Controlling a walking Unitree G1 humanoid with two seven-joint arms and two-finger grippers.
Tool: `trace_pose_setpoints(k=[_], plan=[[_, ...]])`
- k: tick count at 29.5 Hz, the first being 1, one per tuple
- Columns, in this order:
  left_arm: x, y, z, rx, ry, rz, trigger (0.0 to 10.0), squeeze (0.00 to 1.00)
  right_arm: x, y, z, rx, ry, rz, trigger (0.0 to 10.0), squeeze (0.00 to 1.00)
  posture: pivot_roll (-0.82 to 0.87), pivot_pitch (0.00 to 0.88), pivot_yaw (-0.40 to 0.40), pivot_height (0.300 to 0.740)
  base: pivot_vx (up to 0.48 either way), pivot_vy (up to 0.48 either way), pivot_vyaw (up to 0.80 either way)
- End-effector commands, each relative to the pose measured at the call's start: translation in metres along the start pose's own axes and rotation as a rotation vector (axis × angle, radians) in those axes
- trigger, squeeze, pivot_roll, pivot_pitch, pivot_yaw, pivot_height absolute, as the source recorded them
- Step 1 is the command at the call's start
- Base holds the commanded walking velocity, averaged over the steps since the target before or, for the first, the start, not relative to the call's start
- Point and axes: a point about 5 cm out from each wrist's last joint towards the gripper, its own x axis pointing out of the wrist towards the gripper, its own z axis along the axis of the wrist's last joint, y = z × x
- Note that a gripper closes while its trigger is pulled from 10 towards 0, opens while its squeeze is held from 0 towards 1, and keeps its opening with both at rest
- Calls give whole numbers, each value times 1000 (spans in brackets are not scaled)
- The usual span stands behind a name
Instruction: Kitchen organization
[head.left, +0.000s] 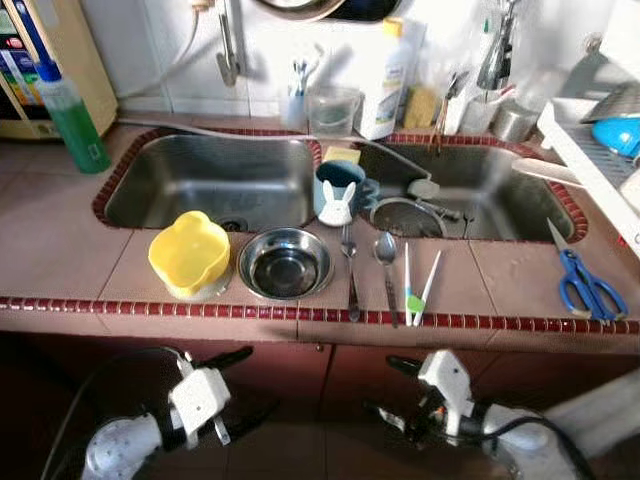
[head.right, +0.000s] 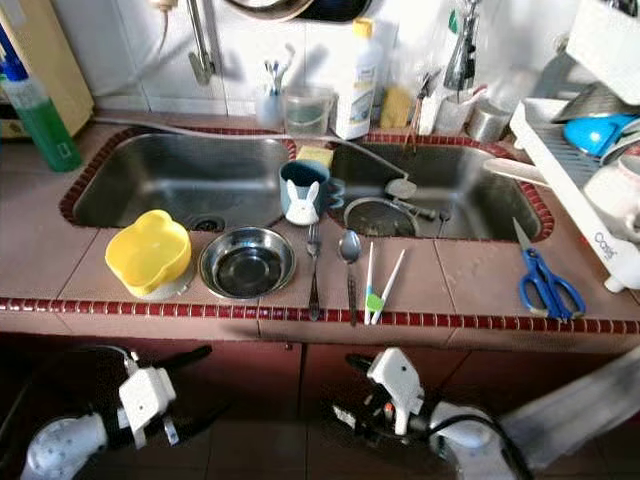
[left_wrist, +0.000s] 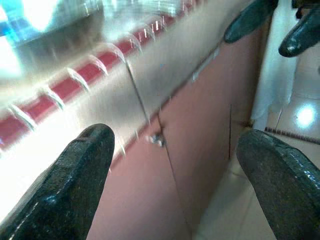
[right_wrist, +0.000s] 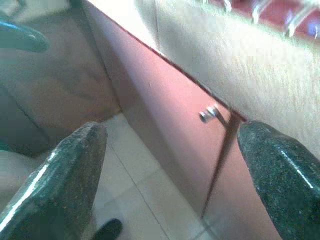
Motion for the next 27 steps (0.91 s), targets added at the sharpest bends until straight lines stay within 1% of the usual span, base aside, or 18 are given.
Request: trace_pose_setpoints(k=[1, 3, 4, 7, 8, 10, 11, 12, 15, 17, 18, 20, 21, 22, 23, 25, 26, 27], plan=[[-1, -1, 5, -15, -13, -40, 10000, 0, -3, 4, 10, 43, -25, 55, 10000, 0, -29, 82, -20, 740, 0, 0, 0], [0, 1, 11, -18, -31, -54, 10000, 0, -5, 10, 21, 75, -56, 99, 10000, 0, -30, 81, -19, 740, 0, 0, 0], [1, 3, 19, -47, -54, -56, 10000, 0, -7, 15, 31, 90, -74, 141, 10000, 0, -31, 80, -19, 740, 0, 0, 0], [3, 5, 25, -62, -71, -63, 10000, 0, -6, 16, 38, 101, -84, 152, 10000, 0, -33, 77, -17, 740, 0, 0, 0], [6, 9, 34, -71, -99, -55, 10000, 0, -6, 17, 50, 89, -113, 163, 10000, 0, -32, 72, -17, 740, 0, 0, 0], [7, 11, 39, -62, -113, -52, 10000, 0, -6, 17, 57, 75, -138, 165, 10000, 0, -32, 71, -18, 740, 0, 0, 0], [7, 13, 42, -59, -122, -47, 10000, 0, -6, 16, 62, 88, -152, 164, 10000, 0, -31, 68, -19, 740, 0, 0, 0], [9, 17, 46, -59, -135, -35, 10000, 0, -5, 14, 72, 101, -183, 158, 10000, 0, -31, 66, -18, 740, 0, 0, 0], [9, 24, 54, -61, -150, -15, 10000, 0, -6, 12, 85, 105, -212, 155, 10000, 0, -32, 64, -17, 740, 0, 0, 0], [7, 34, 60, -93, -162, 17, 10000, 0, -7, 10, 92, 96, -219, 157, 10000, 0, -31, 63, -18, 740, 0, 0, 0], [7, 35, 61, -98, -162, 19, 10000, 0, -8, 10, 93, 93, -219, 158, 10000, 0, -31, 63, -18, 740, 0, 0, 0], [5, 45, 64, -105, -169, 55, 10000, 0, -7, 8, 96, 90, -226, 138, 10000, 0, -30, 61, -17, 740, 0, 0, 0], [4, 51, 66, -98, -171, 72, 10000, 0, -6, 5, 99, 88, -234, 123, 10000, 0, -28, 61, -18, 740, 0, 0, 0], [3, 53, 67, -91, -169, 74, 10000, 0, -6, 5, 100, 88, -237, 118, 10000, 0, -28, 60, -18, 740, 0, 0, 0], [2, 62, 70, -77, -168, 102, 10000, 0, -5, 1, 104, 76, -249, 96, 10000, 0, -27, 59, -18, 740, 0, 0, 0], [1, 69, 71, -83, -169, 128, 10000, 0, -4, -2, 107, 76, -255, 81, 10000, 0, -26, 57, -16, 740, 0, 0, 0], [0, 79, 72, -83, -163, 162, 10000, 0, -3, -8, 111, 72, -272, 42, 10000, 0, -25, 55, -16, 740, 0, 0, 0], [0, 82, 72, -84, -160, 177, 10000, 0, -3, -11, 112, 72, -279, 25, 10000, 0, -26, 54, -15, 740, 0, 0, 0]])
